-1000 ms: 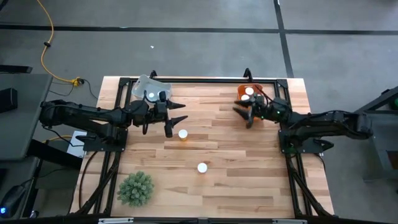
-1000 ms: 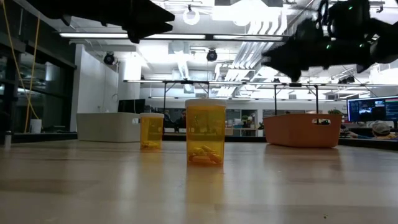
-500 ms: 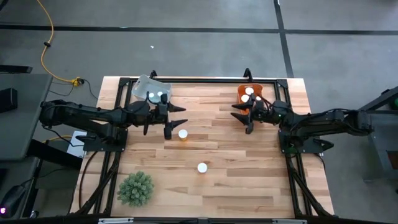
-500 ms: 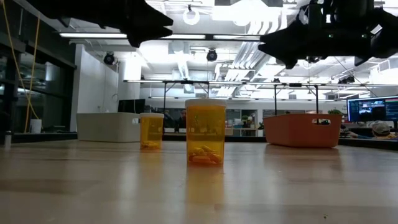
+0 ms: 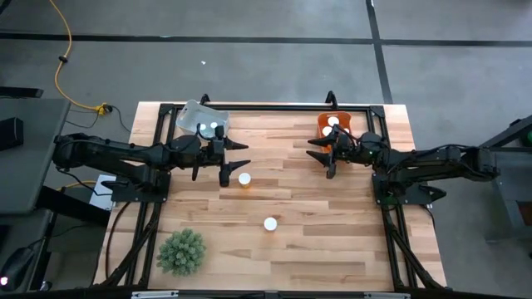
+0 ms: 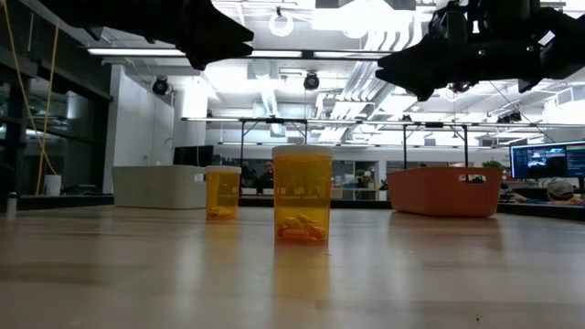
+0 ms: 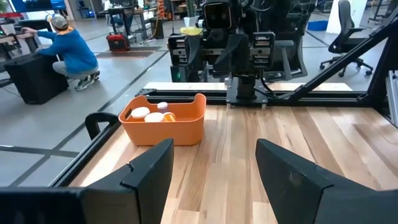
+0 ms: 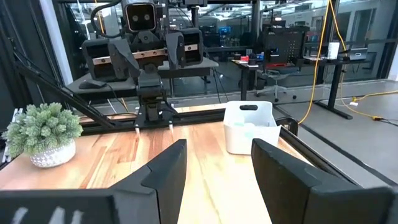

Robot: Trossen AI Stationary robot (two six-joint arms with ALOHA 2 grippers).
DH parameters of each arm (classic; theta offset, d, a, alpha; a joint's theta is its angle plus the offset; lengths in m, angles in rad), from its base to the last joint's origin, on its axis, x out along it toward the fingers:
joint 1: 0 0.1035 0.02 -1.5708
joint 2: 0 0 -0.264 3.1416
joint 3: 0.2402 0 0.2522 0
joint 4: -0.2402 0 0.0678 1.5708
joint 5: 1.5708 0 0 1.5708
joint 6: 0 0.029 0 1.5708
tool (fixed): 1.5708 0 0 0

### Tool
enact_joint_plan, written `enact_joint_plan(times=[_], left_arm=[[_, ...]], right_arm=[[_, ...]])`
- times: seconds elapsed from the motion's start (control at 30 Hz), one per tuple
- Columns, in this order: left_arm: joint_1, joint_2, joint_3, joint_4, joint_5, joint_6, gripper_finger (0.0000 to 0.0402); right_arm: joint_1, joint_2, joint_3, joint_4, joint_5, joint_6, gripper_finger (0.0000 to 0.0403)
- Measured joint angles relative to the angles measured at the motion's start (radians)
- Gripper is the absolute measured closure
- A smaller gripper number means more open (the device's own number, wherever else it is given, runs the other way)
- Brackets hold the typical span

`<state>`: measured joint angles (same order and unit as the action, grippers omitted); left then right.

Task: Pick and place medicine bottles into bin by pill shape (circle, oval)
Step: Put the top orange capsule bottle into the orange bin

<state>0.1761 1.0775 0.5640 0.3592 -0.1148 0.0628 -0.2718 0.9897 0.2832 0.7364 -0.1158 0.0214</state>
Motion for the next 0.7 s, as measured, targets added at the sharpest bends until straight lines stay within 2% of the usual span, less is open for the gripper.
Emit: enact_joint_plan(times=[0.4, 0.7], left_arm=[[-0.031, 0.02, 0.0, -0.062, 0.042, -0.019, 0.0181], [-0.068, 0.037, 0.0, -0.056, 0.002, -0.01, 0.0138]], right_arm=[[0.0, 0.0, 0.0, -0.004, 0.002, 0.004, 0.023], [0.0, 0.0, 0.0, -0.007, 0.002, 0.006, 0.023]])
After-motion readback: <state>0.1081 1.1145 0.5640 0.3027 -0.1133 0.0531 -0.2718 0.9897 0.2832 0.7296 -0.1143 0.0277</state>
